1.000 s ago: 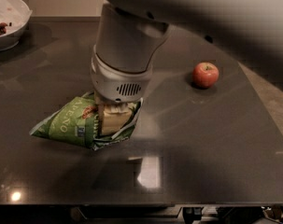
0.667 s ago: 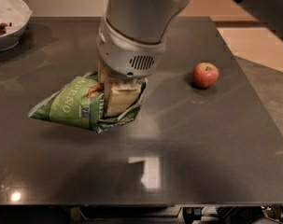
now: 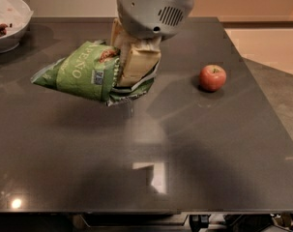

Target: Pick green jalapeno chip bag

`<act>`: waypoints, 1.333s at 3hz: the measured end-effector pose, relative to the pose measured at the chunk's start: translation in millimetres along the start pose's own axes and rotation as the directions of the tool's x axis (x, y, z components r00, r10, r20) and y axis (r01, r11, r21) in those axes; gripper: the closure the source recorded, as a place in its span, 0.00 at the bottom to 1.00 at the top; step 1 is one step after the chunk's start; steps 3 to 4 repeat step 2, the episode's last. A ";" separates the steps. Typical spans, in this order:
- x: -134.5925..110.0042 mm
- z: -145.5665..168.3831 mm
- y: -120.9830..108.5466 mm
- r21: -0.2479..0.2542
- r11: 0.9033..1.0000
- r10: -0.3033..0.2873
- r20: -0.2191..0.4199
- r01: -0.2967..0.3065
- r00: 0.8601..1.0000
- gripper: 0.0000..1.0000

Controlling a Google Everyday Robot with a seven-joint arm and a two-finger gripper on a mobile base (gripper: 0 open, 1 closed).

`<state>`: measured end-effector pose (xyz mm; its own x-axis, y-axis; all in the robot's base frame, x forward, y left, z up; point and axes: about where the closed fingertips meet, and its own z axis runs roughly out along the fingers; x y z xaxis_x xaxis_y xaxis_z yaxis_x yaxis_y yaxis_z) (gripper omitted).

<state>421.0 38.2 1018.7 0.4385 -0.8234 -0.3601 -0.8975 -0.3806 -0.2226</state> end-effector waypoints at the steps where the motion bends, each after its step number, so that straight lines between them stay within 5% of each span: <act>1: 9.3 -7.1 -2.2 0.013 1.000 -0.006 0.007 0.006 1.000 1.00; 4: 15.8 -9.0 -1.9 0.015 1.000 -0.009 0.010 0.008 1.000 1.00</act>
Offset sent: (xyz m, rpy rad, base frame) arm 0.0071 -0.0330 -0.0084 -0.0167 0.0332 0.0178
